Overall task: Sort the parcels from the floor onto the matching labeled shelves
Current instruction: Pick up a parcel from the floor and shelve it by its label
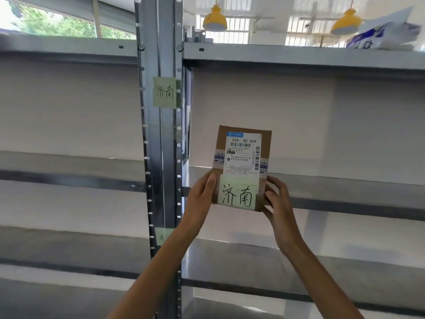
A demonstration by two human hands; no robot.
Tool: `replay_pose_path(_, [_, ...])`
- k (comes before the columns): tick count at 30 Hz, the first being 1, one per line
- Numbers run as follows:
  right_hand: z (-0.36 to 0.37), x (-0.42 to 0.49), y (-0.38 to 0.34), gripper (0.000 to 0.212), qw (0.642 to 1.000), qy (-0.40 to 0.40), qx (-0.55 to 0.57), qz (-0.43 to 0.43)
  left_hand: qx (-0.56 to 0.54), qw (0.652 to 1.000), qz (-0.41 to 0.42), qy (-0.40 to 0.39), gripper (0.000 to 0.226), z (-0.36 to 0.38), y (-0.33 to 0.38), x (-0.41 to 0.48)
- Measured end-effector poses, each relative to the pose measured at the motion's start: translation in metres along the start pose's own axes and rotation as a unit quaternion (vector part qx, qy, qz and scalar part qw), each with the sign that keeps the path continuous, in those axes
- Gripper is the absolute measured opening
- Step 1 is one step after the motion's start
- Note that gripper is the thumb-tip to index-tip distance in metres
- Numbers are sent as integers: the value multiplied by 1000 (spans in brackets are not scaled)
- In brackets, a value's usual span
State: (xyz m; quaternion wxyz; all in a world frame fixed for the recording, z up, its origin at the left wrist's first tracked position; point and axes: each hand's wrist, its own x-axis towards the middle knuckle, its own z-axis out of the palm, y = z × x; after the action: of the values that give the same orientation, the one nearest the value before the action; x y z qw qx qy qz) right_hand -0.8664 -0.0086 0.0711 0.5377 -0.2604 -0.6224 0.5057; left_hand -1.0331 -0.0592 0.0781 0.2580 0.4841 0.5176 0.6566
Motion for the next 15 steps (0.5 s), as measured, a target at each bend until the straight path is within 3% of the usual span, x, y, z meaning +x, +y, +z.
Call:
replay_pose_path(4, [21,24,3,32,1000,28,8,11,22,1000,2,5,28,-11,0,26])
replay_pose_path(11, [44,52,11,27,997,39,-59,10,7,999,-42,23,50,-25,-6,73])
replay_pose_path(15, [46,57,20,35,998,32,-50,4,-3,999,-42,20,44,-22,-1,80])
